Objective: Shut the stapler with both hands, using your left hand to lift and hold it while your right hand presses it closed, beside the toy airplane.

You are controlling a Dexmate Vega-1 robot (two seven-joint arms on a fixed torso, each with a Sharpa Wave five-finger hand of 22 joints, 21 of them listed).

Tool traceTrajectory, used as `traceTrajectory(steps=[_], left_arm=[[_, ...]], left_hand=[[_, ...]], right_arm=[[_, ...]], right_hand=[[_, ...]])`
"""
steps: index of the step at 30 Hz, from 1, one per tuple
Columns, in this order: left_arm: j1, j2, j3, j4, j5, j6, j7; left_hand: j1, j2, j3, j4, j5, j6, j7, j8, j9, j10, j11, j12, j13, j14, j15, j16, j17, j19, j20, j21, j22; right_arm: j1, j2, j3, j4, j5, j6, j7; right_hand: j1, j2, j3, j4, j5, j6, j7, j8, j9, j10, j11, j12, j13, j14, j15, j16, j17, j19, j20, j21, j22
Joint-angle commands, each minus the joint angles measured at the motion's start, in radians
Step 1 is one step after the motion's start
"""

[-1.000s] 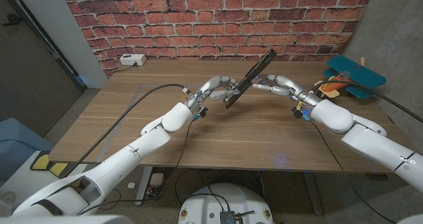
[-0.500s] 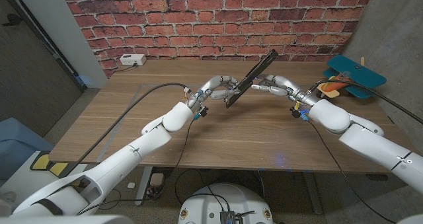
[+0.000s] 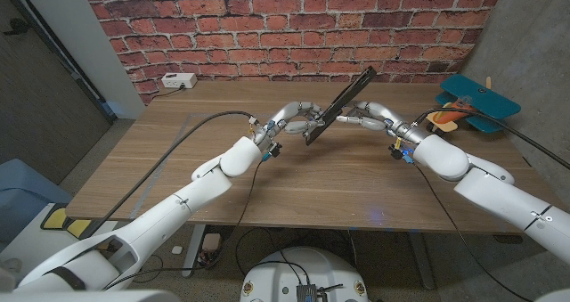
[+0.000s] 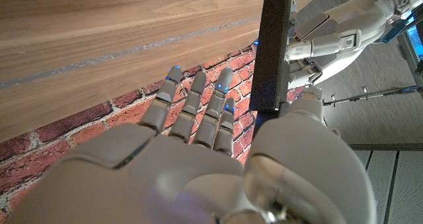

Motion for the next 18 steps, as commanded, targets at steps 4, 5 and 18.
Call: traceTrajectory(steps=[4, 5, 18], left_arm=[[-0.002, -0.004, 0.005, -0.001, 0.001, -0.005, -0.005], [-0.002, -0.004, 0.005, -0.002, 0.001, -0.004, -0.005], [-0.003, 0.003, 0.006, -0.015, 0.002, 0.020, -0.018]], left_hand=[[0.061, 0.082, 0.113, 0.105, 0.006, 0.104, -0.086, -0.011, -0.003, 0.038, -0.026, -0.008, -0.001, -0.002, -0.101, 0.005, -0.003, -0.005, -0.022, 0.013, -0.005], [0.061, 0.082, 0.113, 0.105, 0.006, 0.105, -0.085, -0.012, -0.004, 0.039, -0.025, -0.007, 0.001, -0.002, -0.100, 0.004, -0.006, -0.005, -0.021, 0.014, -0.006], [0.058, 0.081, 0.116, 0.103, 0.006, 0.110, -0.085, -0.021, 0.000, 0.045, -0.027, -0.014, 0.003, -0.003, -0.100, 0.006, -0.007, -0.009, -0.022, 0.028, -0.012]], right_arm=[[-0.005, 0.005, -0.004, -0.009, -0.009, 0.007, -0.002], [-0.005, 0.004, -0.004, -0.010, -0.011, 0.005, -0.003], [-0.015, 0.013, 0.002, -0.022, -0.032, -0.007, -0.035]], right_hand=[[0.002, 0.006, -0.011, 0.004, -0.003, 0.048, -0.014, 0.010, 0.004, -0.006, 0.004, 0.004, -0.011, -0.015, -0.129, -0.024, 0.008, 0.001, 0.000, 0.003, 0.004], [0.004, 0.007, -0.010, 0.003, -0.003, 0.050, -0.015, 0.010, 0.004, -0.006, 0.003, 0.004, -0.013, -0.015, -0.129, -0.025, 0.008, -0.001, 0.000, 0.002, 0.004], [0.070, 0.038, 0.019, -0.020, 0.001, 0.131, -0.012, 0.030, 0.012, 0.083, -0.033, 0.028, -0.057, 0.037, -0.156, -0.025, 0.017, 0.012, -0.037, 0.012, 0.005]])
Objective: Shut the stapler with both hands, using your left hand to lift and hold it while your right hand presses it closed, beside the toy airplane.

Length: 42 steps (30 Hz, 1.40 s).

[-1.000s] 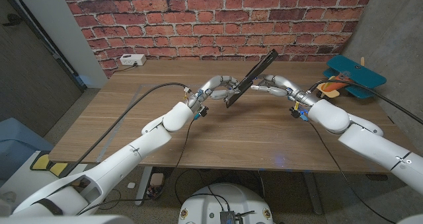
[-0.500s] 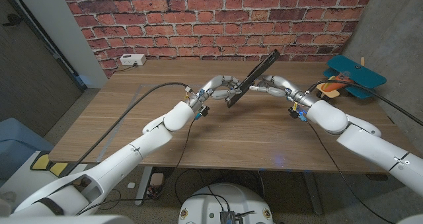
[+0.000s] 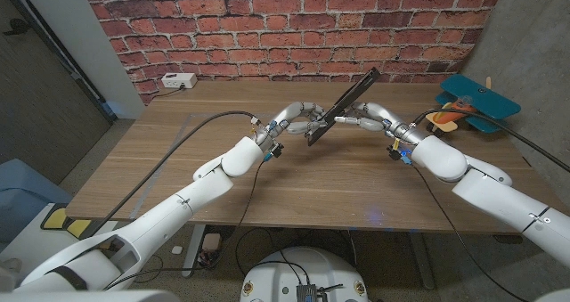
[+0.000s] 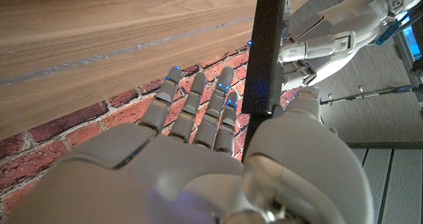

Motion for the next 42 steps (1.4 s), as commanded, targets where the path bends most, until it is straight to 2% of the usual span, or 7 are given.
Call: traceTrajectory(steps=[1, 9, 13, 17, 28, 31, 42], left_arm=[[-0.001, 0.006, 0.001, -0.013, 0.000, 0.024, -0.012], [-0.012, 0.002, 0.010, -0.006, 0.005, 0.023, -0.019], [-0.016, -0.001, 0.015, -0.004, 0.005, 0.026, -0.023], [-0.019, -0.002, 0.019, -0.004, 0.009, 0.028, -0.026], [-0.027, -0.006, 0.023, -0.008, 0.016, 0.032, -0.025], [-0.026, -0.007, 0.024, -0.010, 0.015, 0.033, -0.025], [-0.031, -0.016, 0.032, -0.003, 0.021, 0.029, -0.024]], left_hand=[[0.067, 0.072, 0.112, 0.106, 0.005, 0.095, -0.087, -0.006, 0.010, 0.035, -0.026, -0.004, 0.004, -0.003, -0.101, 0.007, 0.001, -0.009, -0.023, 0.010, 0.001], [0.066, 0.072, 0.113, 0.105, 0.006, 0.098, -0.084, -0.011, 0.010, 0.038, -0.027, -0.008, 0.004, -0.002, -0.102, 0.008, -0.002, -0.011, -0.022, 0.016, -0.001], [0.065, 0.072, 0.113, 0.104, 0.005, 0.102, -0.084, -0.013, 0.010, 0.039, -0.028, -0.010, 0.005, -0.002, -0.100, 0.009, -0.003, -0.012, -0.023, 0.019, -0.002], [0.064, 0.071, 0.113, 0.103, 0.006, 0.102, -0.085, -0.016, 0.008, 0.041, -0.029, -0.012, 0.004, -0.001, -0.101, 0.010, -0.003, -0.013, -0.024, 0.022, -0.003], [0.062, 0.071, 0.114, 0.101, 0.005, 0.109, -0.084, -0.023, 0.008, 0.044, -0.029, -0.016, 0.007, -0.001, -0.103, 0.012, -0.004, -0.014, -0.024, 0.030, -0.005], [0.061, 0.071, 0.114, 0.100, 0.005, 0.108, -0.085, -0.025, 0.008, 0.043, -0.029, -0.017, 0.009, -0.002, -0.103, 0.012, -0.006, -0.015, -0.024, 0.032, -0.005], [0.060, 0.070, 0.114, 0.098, 0.005, 0.110, -0.083, -0.028, 0.014, 0.045, -0.030, -0.021, 0.011, 0.001, -0.100, 0.015, -0.007, -0.016, -0.025, 0.037, -0.006]], right_arm=[[-0.012, 0.005, 0.006, -0.015, -0.022, -0.011, -0.028], [-0.019, 0.014, 0.007, -0.016, -0.021, -0.010, -0.038], [-0.026, 0.029, 0.012, 0.000, -0.007, 0.012, -0.049], [-0.029, 0.032, 0.014, 0.003, -0.009, 0.012, -0.055], [-0.031, 0.026, 0.013, 0.012, -0.005, 0.027, -0.040], [-0.039, 0.022, 0.020, 0.010, -0.008, 0.032, -0.046], [-0.055, 0.026, 0.028, 0.004, -0.006, 0.039, -0.056]], right_hand=[[0.038, 0.010, 0.012, -0.012, 0.002, 0.023, -0.006, 0.007, 0.006, 0.032, -0.014, 0.010, -0.014, 0.016, -0.156, 0.001, 0.007, 0.000, -0.018, 0.006, 0.005], [0.052, 0.014, 0.019, -0.013, -0.001, 0.048, -0.001, 0.013, 0.010, 0.060, -0.015, 0.016, -0.031, 0.032, -0.162, 0.001, 0.012, 0.007, -0.023, 0.010, 0.005], [0.045, 0.047, 0.032, 0.003, -0.002, 0.083, -0.005, 0.021, 0.015, 0.091, -0.020, 0.025, -0.048, 0.060, -0.173, 0.003, 0.020, 0.007, -0.046, 0.013, 0.005], [0.062, 0.054, 0.045, -0.002, -0.003, 0.118, -0.017, 0.031, 0.018, 0.114, -0.027, 0.030, -0.062, 0.076, -0.181, 0.002, 0.024, 0.016, -0.053, 0.018, 0.006], [0.160, 0.047, 0.092, -0.038, -0.011, 0.182, -0.010, 0.043, 0.027, 0.168, -0.033, 0.039, -0.105, 0.107, -0.182, 0.007, 0.048, 0.039, -0.051, 0.033, 0.005], [0.213, 0.056, 0.121, -0.047, -0.016, 0.196, -0.017, 0.043, 0.030, 0.169, -0.041, 0.039, -0.115, 0.103, -0.184, 0.006, 0.061, 0.032, -0.062, 0.033, 0.005], [0.259, 0.066, 0.162, -0.029, -0.029, 0.275, -0.034, 0.061, 0.036, 0.223, -0.055, 0.059, -0.134, 0.119, -0.186, 0.003, 0.082, 0.018, -0.087, 0.033, 0.004]])
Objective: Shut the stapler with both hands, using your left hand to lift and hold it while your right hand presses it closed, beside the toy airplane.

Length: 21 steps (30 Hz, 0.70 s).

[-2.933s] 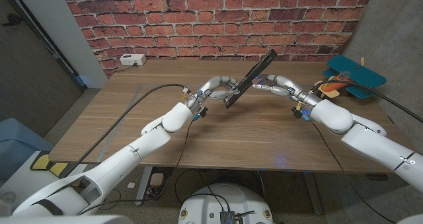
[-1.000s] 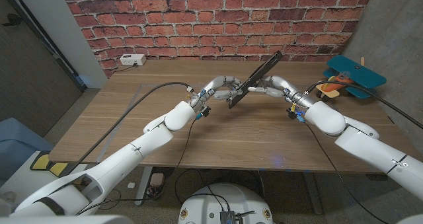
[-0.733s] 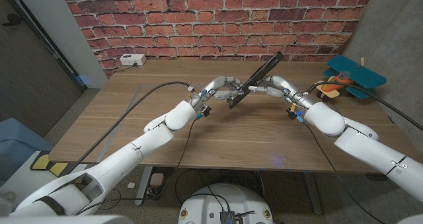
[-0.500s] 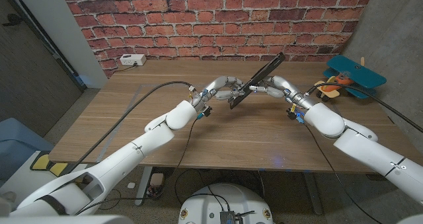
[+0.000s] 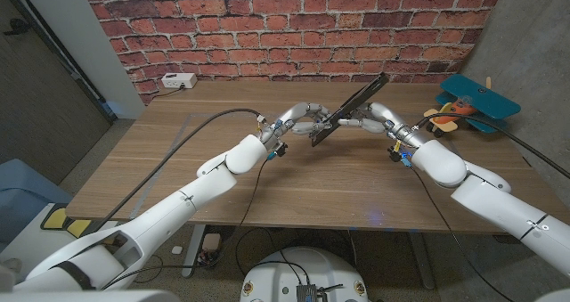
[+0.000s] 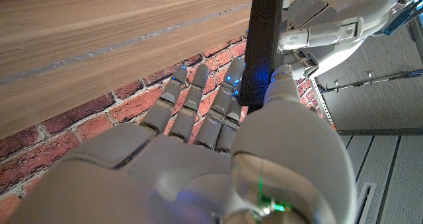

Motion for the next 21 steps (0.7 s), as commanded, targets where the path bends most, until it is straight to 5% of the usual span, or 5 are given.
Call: traceTrajectory(steps=[1, 9, 16, 21], left_arm=[[-0.005, -0.007, 0.007, 0.004, 0.004, -0.002, 0.000], [-0.008, -0.012, 0.009, 0.018, -0.001, -0.010, -0.001], [-0.011, -0.013, 0.010, 0.031, -0.010, -0.016, -0.008], [-0.015, -0.019, 0.014, 0.045, -0.013, -0.024, -0.011]], left_hand=[[0.059, 0.070, 0.110, 0.103, 0.005, 0.098, -0.085, -0.001, 0.007, 0.038, -0.034, -0.005, 0.008, 0.003, -0.104, 0.008, 0.002, -0.006, -0.024, 0.009, 0.003], [0.058, 0.070, 0.110, 0.102, 0.005, 0.101, -0.088, -0.006, 0.005, 0.042, -0.034, -0.009, 0.006, 0.000, -0.104, 0.008, 0.002, -0.007, -0.025, 0.012, 0.002], [0.056, 0.070, 0.111, 0.101, 0.005, 0.102, -0.087, -0.008, 0.008, 0.044, -0.034, -0.011, 0.008, 0.001, -0.104, 0.009, 0.001, -0.008, -0.025, 0.015, 0.002], [0.055, 0.070, 0.111, 0.100, 0.005, 0.102, -0.089, -0.011, 0.008, 0.045, -0.034, -0.013, 0.009, 0.001, -0.105, 0.009, 0.000, -0.009, -0.025, 0.017, 0.001]], right_arm=[[-0.015, 0.002, 0.007, -0.002, 0.004, 0.011, -0.005], [-0.011, 0.013, 0.000, 0.006, 0.015, 0.023, 0.005], [0.010, 0.023, -0.015, 0.028, 0.046, 0.040, 0.044], [0.014, 0.027, -0.020, 0.031, 0.052, 0.035, 0.047]], right_hand=[[0.022, 0.010, 0.019, 0.003, -0.003, 0.035, -0.004, 0.014, 0.002, 0.033, -0.002, 0.011, -0.011, 0.019, -0.183, 0.002, 0.007, -0.001, -0.013, 0.005, 0.002], [0.033, 0.013, 0.038, 0.010, -0.007, 0.058, -0.005, 0.010, -0.003, 0.070, -0.009, 0.019, -0.031, 0.046, -0.185, -0.001, 0.012, 0.001, -0.025, 0.009, 0.002], [0.151, 0.024, 0.135, -0.001, -0.011, 0.104, -0.039, 0.017, 0.013, 0.063, -0.025, 0.027, -0.019, 0.040, -0.187, -0.014, 0.050, -0.038, -0.067, 0.008, 0.004], [0.176, 0.031, 0.164, 0.004, -0.013, 0.121, -0.049, 0.024, 0.024, 0.063, -0.026, 0.025, -0.019, 0.039, -0.189, -0.015, 0.064, -0.051, -0.075, 0.008, 0.005]])
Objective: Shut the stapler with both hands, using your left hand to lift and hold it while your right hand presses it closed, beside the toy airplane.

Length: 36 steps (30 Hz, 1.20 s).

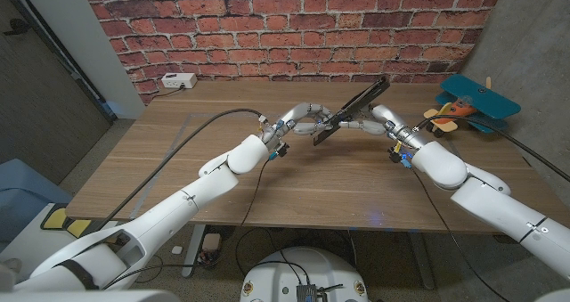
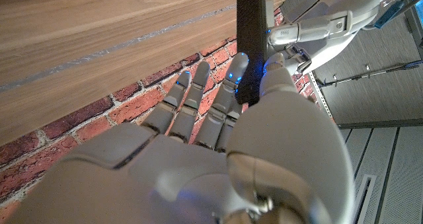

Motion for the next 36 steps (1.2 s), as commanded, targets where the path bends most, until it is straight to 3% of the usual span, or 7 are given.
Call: traceTrajectory(steps=[1, 10, 20, 27, 30, 36], left_arm=[[-0.008, -0.011, 0.008, 0.028, -0.012, -0.019, -0.009], [-0.010, -0.020, 0.012, 0.038, -0.012, -0.022, -0.006], [-0.005, -0.040, 0.007, 0.063, -0.027, -0.060, 0.017], [0.000, -0.045, 0.005, 0.069, -0.033, -0.065, 0.021], [0.003, -0.049, 0.003, 0.079, -0.046, -0.079, 0.020], [0.012, -0.054, -0.002, 0.083, -0.041, -0.083, 0.039]], left_hand=[[0.055, 0.070, 0.110, 0.101, 0.005, 0.095, -0.089, -0.002, 0.002, 0.046, -0.035, 0.004, 0.007, 0.003, -0.108, 0.007, 0.002, -0.008, -0.025, 0.009, 0.001], [0.053, 0.070, 0.110, 0.100, 0.005, 0.102, -0.084, -0.005, 0.002, 0.049, -0.035, 0.000, 0.006, 0.005, -0.109, 0.009, 0.002, -0.009, -0.026, 0.013, 0.001], [0.047, 0.064, 0.110, 0.093, 0.008, 0.089, -0.069, -0.037, -0.015, 0.066, -0.040, -0.027, -0.040, 0.036, -0.115, 0.000, -0.035, 0.004, -0.033, 0.021, -0.002], [0.045, 0.058, 0.114, 0.080, 0.012, 0.099, -0.055, -0.054, -0.030, 0.080, -0.041, -0.040, -0.069, 0.044, -0.116, -0.015, -0.061, 0.014, -0.036, 0.024, -0.003], [-0.063, 0.000, 0.069, 0.110, 0.012, 0.110, -0.047, -0.099, -0.071, 0.090, -0.035, -0.075, -0.126, 0.056, -0.108, -0.056, -0.127, 0.019, -0.037, 0.019, -0.005], [-0.143, -0.045, 0.033, 0.120, 0.016, 0.115, -0.055, -0.132, -0.103, 0.088, -0.029, -0.110, -0.170, 0.057, -0.103, -0.084, -0.174, 0.018, -0.035, 0.005, -0.007]], right_arm=[[0.015, 0.014, -0.016, 0.019, 0.033, 0.009, 0.032], [0.017, 0.013, -0.015, 0.031, 0.055, 0.009, 0.041], [-0.004, 0.016, -0.004, 0.035, 0.055, 0.038, 0.014], [-0.005, 0.019, 0.000, 0.052, 0.103, 0.059, 0.046], [-0.006, 0.018, 0.003, 0.055, 0.118, 0.063, 0.055], [-0.014, 0.017, 0.009, 0.063, 0.138, 0.076, 0.061]], right_hand=[[0.064, 0.043, 0.024, 0.002, -0.001, 0.086, -0.060, 0.011, 0.010, -0.002, -0.005, 0.003, 0.006, -0.001, -0.183, -0.005, 0.012, -0.004, -0.007, 0.005, 0.002], [0.093, 0.047, 0.069, 0.013, -0.002, 0.116, -0.048, 0.020, 0.018, 0.009, -0.004, 0.001, 0.002, 0.003, -0.184, -0.007, 0.031, -0.016, -0.016, 0.009, 0.004], [0.110, 0.046, 0.096, 0.018, -0.002, 0.125, -0.037, 0.027, 0.032, 0.008, 0.004, -0.003, 0.000, 0.002, -0.185, -0.013, 0.040, -0.021, -0.029, 0.012, 0.004], [0.117, 0.043, 0.109, 0.021, -0.003, 0.124, -0.036, 0.029, 0.040, 0.008, 0.011, -0.004, 0.001, 0.008, -0.185, -0.012, 0.048, -0.018, -0.036, 0.017, 0.004], [0.124, 0.040, 0.118, 0.022, -0.004, 0.123, -0.028, 0.031, 0.048, 0.001, 0.017, -0.005, 0.004, 0.010, -0.185, -0.014, 0.055, -0.002, -0.048, 0.026, 0.004], [0.132, 0.038, 0.128, 0.022, -0.004, 0.123, -0.019, 0.032, 0.057, 0.004, 0.024, -0.005, 0.002, 0.012, -0.186, -0.016, 0.063, 0.004, -0.051, 0.032, 0.002]])
